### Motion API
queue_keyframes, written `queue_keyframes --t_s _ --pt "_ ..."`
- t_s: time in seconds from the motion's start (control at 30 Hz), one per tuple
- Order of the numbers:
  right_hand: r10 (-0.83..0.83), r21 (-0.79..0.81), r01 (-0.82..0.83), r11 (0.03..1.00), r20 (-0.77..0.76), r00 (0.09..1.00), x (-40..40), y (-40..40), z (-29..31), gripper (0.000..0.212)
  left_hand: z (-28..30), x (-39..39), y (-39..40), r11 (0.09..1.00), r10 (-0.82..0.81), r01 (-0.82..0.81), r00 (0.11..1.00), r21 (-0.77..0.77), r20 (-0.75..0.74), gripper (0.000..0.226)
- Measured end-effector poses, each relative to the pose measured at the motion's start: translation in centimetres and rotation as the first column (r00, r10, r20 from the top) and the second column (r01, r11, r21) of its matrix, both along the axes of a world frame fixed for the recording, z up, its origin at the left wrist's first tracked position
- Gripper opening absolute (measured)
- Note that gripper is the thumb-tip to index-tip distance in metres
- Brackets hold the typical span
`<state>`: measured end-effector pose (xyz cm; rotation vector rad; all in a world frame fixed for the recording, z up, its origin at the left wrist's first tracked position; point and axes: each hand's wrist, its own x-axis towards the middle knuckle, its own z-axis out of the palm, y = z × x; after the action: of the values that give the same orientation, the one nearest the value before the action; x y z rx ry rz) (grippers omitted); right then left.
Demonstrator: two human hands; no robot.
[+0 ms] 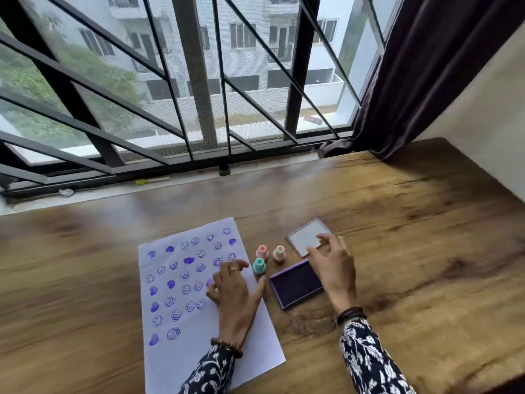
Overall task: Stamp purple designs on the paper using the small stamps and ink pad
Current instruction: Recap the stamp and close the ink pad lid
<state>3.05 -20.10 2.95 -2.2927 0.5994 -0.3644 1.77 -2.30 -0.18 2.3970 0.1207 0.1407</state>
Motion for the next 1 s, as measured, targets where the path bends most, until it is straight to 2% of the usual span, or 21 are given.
queue_keyframes --t_s 0.07,0.13,0.23,0.33,0.47,0.57,0.7,0.77,0.87,1.0 --pt "0.038 -0.093 -0.05 0.994 -0.123 0.992 0.9 -0.7 -0.4 0.066 -0.3 -1.1 0.2 0.997 -0.071 0.071 0.997 -0.005 0.019 0.039" --pt "0.075 -0.115 -0.105 0.988 -0.242 0.967 1.5 -0.7 -0.6 0.095 -0.7 -2.2 0.5 0.982 -0.182 0.182 0.983 0.056 0.001 0.047" --pt "0.076 -0.123 -0.121 0.985 -0.324 0.943 2.0 -0.3 -0.9 0.108 -0.9 -2.6 0.6 0.945 -0.272 0.281 0.959 0.168 -0.073 0.065" --pt "0.075 -0.146 -0.125 0.981 -0.31 0.948 2.1 -0.1 -0.8 0.104 -0.6 -2.2 0.6 0.907 -0.325 0.35 0.935 0.233 -0.138 0.076" --pt "0.101 -0.137 -0.133 0.982 -0.218 0.971 1.6 -0.1 -0.1 0.105 -0.5 -1.5 0.6 0.881 -0.366 0.401 0.914 0.25 -0.176 0.077" --pt "0.1 -0.219 -0.132 0.967 -0.151 0.983 0.7 -0.7 0.1 0.109 -0.4 -1.3 0.6 0.868 -0.384 0.419 0.906 0.265 -0.176 0.074" --pt "0.104 -0.203 -0.113 0.973 -0.056 0.993 -0.8 -1.3 0.0 0.082 -0.6 -1.3 0.6 0.856 -0.404 0.434 0.901 0.281 -0.161 0.069" --pt "0.094 -0.113 -0.099 0.989 -0.045 0.995 -1.0 -1.4 -0.1 0.073 -0.6 -1.2 0.5 0.853 -0.418 0.447 0.894 0.269 -0.16 0.071" --pt "0.088 0.052 -0.091 0.994 0.062 0.994 -1.0 -1.6 0.2 0.053 -0.2 -0.6 0.1 0.825 -0.474 0.51 0.859 0.245 -0.191 0.078" --pt "0.099 -0.024 -0.096 0.995 0.201 0.975 -2.5 -1.5 1.7 0.037 0.3 0.9 -0.8 0.731 -0.556 0.619 0.784 0.287 -0.277 0.08"
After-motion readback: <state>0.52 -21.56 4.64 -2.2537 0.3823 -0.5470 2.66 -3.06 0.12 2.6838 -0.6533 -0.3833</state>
